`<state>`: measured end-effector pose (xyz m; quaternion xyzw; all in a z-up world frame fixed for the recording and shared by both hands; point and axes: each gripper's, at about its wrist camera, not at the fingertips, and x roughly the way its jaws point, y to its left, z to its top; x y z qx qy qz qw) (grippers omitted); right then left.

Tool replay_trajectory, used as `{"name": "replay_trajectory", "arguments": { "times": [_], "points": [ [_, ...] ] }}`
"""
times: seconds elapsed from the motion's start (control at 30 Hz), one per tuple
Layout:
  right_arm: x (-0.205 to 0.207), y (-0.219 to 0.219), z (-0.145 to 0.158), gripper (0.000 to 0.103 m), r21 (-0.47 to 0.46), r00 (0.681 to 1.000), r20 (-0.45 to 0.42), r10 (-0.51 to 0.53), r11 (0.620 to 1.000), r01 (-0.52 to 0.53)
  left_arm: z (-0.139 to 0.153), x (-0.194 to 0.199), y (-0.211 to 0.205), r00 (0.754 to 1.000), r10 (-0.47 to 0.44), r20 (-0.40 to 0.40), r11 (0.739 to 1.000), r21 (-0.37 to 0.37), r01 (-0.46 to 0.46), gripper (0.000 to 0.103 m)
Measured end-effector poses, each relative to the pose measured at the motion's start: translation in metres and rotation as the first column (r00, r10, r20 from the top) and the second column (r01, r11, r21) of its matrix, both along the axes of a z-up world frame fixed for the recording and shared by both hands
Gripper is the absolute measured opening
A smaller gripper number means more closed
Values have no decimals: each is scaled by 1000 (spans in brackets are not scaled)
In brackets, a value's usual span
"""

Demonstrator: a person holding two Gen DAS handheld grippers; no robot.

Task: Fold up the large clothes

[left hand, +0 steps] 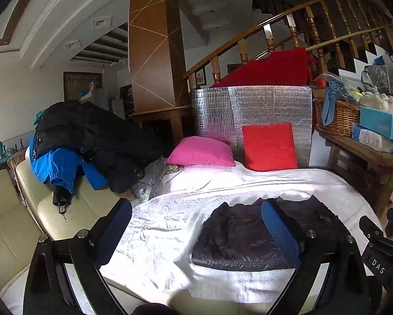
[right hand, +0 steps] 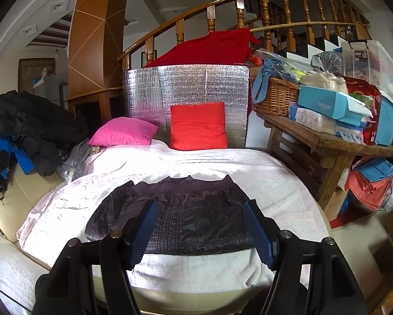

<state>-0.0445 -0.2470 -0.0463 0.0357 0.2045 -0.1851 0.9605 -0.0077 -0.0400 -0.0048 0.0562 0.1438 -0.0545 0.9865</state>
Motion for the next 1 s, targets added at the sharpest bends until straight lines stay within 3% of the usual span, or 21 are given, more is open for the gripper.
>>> {"name": "replay_trajectory", "arguments": {
  "times": [1.0],
  "points": [
    [-1, -5, -3, 71, 9, 1000, 1, -6, 1000, 6, -2, -2, -4, 1000, -11, -7, 1000, -5, 11, 99]
  ]
}}
